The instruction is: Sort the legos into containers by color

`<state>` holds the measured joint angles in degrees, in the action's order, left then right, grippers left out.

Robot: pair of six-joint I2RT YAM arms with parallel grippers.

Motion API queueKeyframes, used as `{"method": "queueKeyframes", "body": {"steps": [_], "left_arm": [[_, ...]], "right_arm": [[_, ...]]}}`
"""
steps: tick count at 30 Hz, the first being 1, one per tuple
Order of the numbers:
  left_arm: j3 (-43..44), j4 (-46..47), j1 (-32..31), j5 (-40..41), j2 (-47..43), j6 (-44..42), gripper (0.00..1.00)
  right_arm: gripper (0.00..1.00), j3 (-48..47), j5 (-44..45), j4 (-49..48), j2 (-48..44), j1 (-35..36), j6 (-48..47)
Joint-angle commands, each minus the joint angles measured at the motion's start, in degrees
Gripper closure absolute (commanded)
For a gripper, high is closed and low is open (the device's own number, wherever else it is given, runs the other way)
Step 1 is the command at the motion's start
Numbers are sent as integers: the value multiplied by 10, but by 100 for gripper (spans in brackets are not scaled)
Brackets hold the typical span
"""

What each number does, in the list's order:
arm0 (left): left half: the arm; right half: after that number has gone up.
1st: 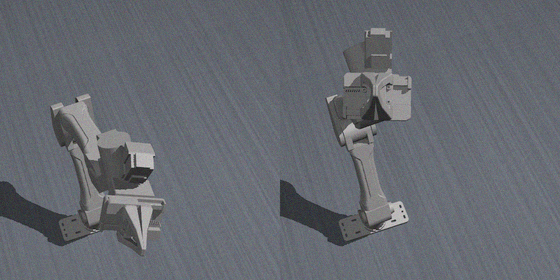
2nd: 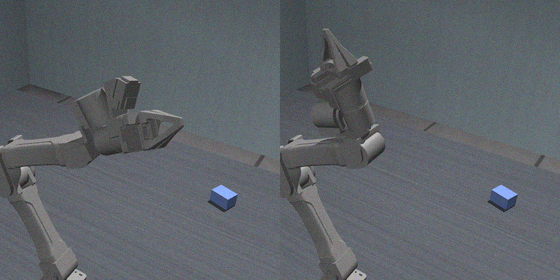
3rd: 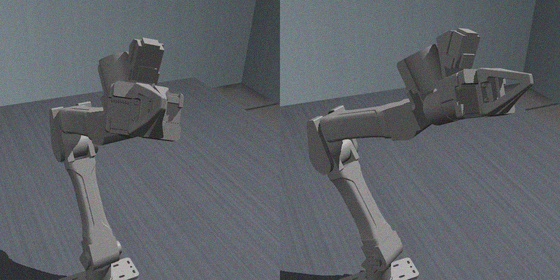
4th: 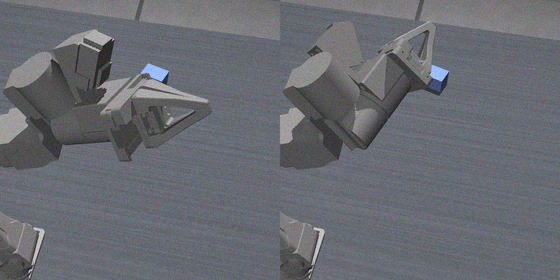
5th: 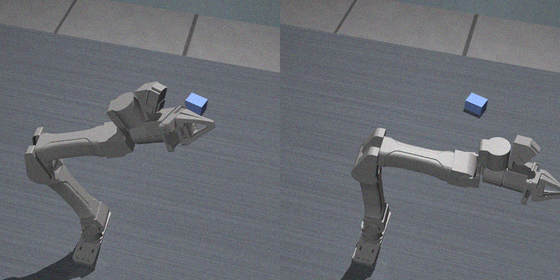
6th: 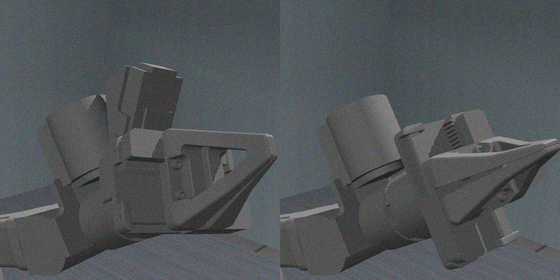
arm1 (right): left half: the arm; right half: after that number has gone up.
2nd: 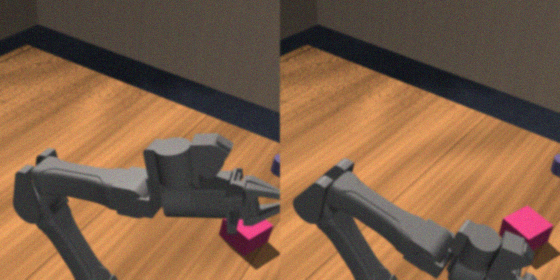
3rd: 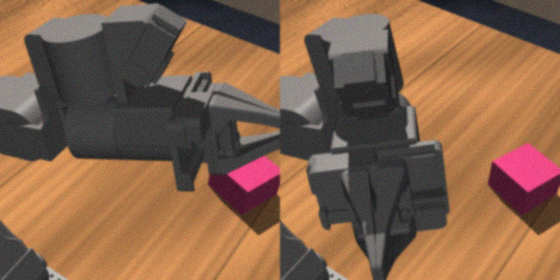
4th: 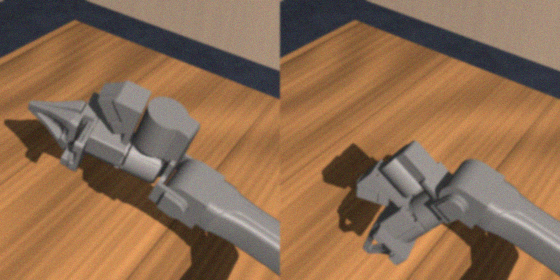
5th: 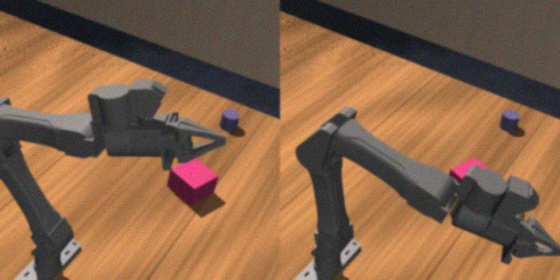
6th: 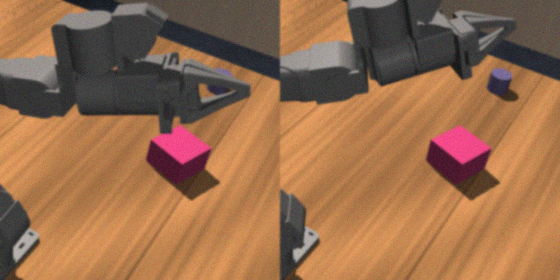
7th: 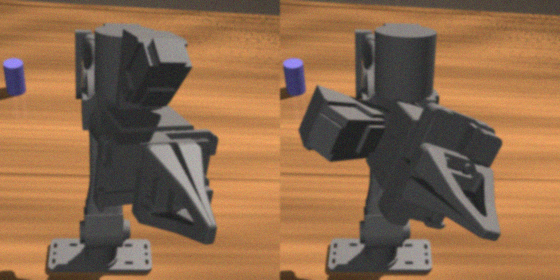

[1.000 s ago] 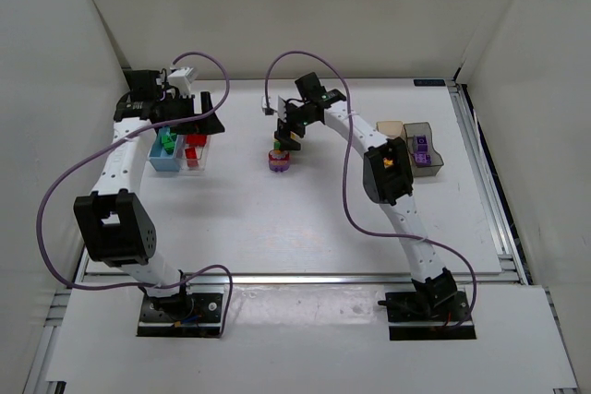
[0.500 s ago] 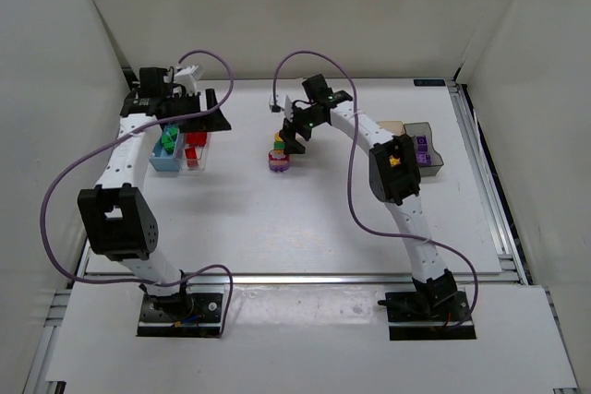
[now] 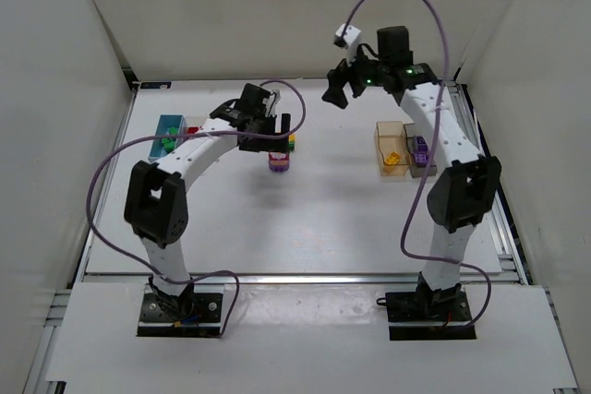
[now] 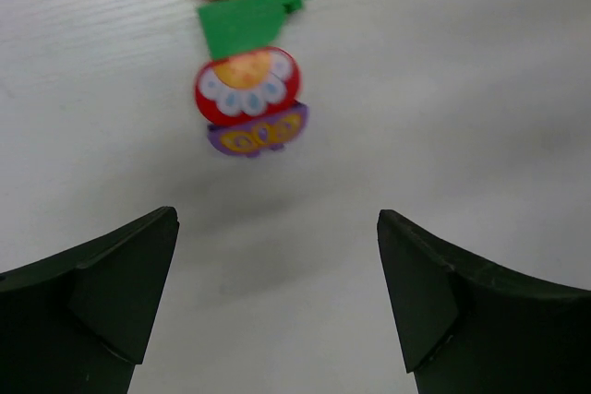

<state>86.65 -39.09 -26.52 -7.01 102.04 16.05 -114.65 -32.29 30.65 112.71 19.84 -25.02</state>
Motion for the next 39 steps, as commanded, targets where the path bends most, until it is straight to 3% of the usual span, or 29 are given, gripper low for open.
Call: {"method": "queueKeyframes", "body": {"steps": [1, 5, 13, 33, 35, 38, 39], "left_arm": [[54, -11, -2, 139, 39, 51, 1], [103, -21, -4, 177, 100, 73, 1], [171, -11, -13, 119, 164, 85, 0], [149, 3, -22, 112, 244, 74, 0], [154, 3, -23, 110, 253, 72, 3], [156, 3, -26, 111, 259, 65, 13], [153, 2, -25, 111, 258, 63, 22]], "right_arm": [[1, 53, 5, -1, -31, -34, 25], [1, 94, -14, 0, -56, -68, 25], [1, 150, -29, -14, -86, -97, 32], [1, 131, -46, -3, -61, -108, 30], [1, 123, -49, -2, -57, -110, 30], [1, 121, -50, 5, -50, -112, 27], [1, 122, -50, 5, -50, -113, 26]]}}
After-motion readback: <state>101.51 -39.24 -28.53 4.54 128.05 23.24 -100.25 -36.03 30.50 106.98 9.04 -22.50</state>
